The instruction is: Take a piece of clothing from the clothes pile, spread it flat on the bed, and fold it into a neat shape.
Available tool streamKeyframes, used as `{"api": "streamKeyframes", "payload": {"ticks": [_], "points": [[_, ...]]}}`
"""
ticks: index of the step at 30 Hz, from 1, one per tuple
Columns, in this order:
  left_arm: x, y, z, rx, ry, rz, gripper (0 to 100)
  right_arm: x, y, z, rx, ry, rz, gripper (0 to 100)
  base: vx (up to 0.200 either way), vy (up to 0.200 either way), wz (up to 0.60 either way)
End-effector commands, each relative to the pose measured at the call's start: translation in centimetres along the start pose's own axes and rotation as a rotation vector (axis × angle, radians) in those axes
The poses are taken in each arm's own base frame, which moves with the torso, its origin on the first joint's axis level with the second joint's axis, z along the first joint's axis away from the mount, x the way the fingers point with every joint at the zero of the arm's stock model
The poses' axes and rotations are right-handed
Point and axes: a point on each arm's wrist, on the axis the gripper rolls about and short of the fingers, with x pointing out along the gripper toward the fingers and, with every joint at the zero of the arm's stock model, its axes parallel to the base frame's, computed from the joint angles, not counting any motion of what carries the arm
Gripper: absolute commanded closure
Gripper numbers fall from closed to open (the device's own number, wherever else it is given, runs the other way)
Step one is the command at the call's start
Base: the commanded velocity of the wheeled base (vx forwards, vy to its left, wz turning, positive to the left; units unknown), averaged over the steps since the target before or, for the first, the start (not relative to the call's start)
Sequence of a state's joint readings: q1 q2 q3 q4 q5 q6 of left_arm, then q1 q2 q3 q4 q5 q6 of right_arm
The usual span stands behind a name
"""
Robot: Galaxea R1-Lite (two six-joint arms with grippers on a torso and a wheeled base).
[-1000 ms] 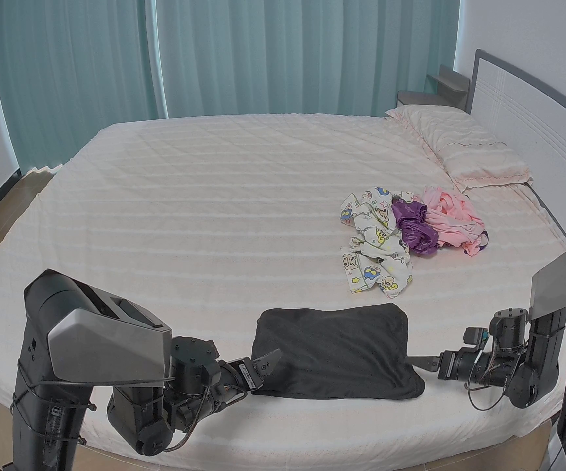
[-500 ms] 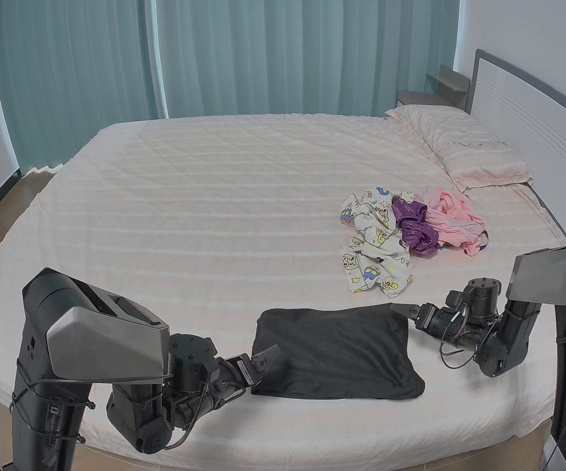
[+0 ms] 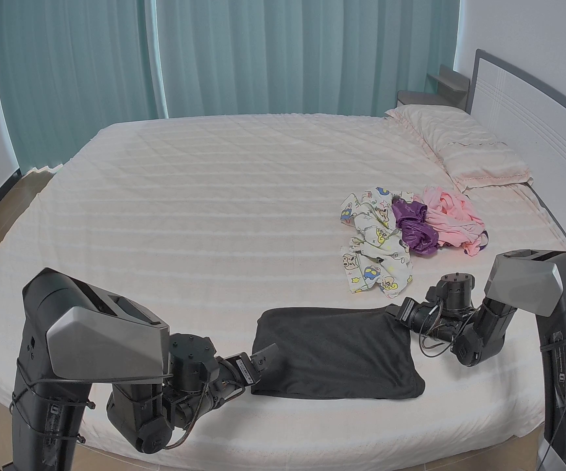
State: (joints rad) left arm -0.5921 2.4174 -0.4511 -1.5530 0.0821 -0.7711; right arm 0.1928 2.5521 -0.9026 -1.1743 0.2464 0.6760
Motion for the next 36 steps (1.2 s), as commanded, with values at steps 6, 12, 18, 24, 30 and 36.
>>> {"api": "streamKeyframes", "payload": {"ticks": [6,12,18,24,30,36], "points": [[0.0,0.0,0.0,0.0,-0.01,-0.009,0,0.4,-0.1,0.7,0.053,-0.064,-0.012,100,0.0,0.0,0.0],[0.1,-0.1,0.1,0.0,-0.011,-0.01,0,0.4,-0.2,0.6,0.05,-0.075,-0.004,100,0.0,0.0,0.0],[0.0,0.0,0.2,-0.003,-0.014,-0.009,0,0.0,-0.5,0.9,0.037,-0.094,-0.038,0,0.0,0.0,0.0],[0.3,0.4,0.9,-0.013,-0.041,0.001,0,-1.8,0.4,4.3,0.007,-0.232,-0.065,0,0.0,0.0,0.0],[0.7,2.3,2.7,-0.05,-0.082,0.035,0,-3.4,5.9,1.5,-0.017,-0.174,0.005,0,0.0,0.0,0.0],[1.1,3.6,4.5,-0.103,-0.141,0.057,0,-2.6,10.5,-2.7,0.018,-0.124,0.065,0,0.0,0.0,0.0]]}}
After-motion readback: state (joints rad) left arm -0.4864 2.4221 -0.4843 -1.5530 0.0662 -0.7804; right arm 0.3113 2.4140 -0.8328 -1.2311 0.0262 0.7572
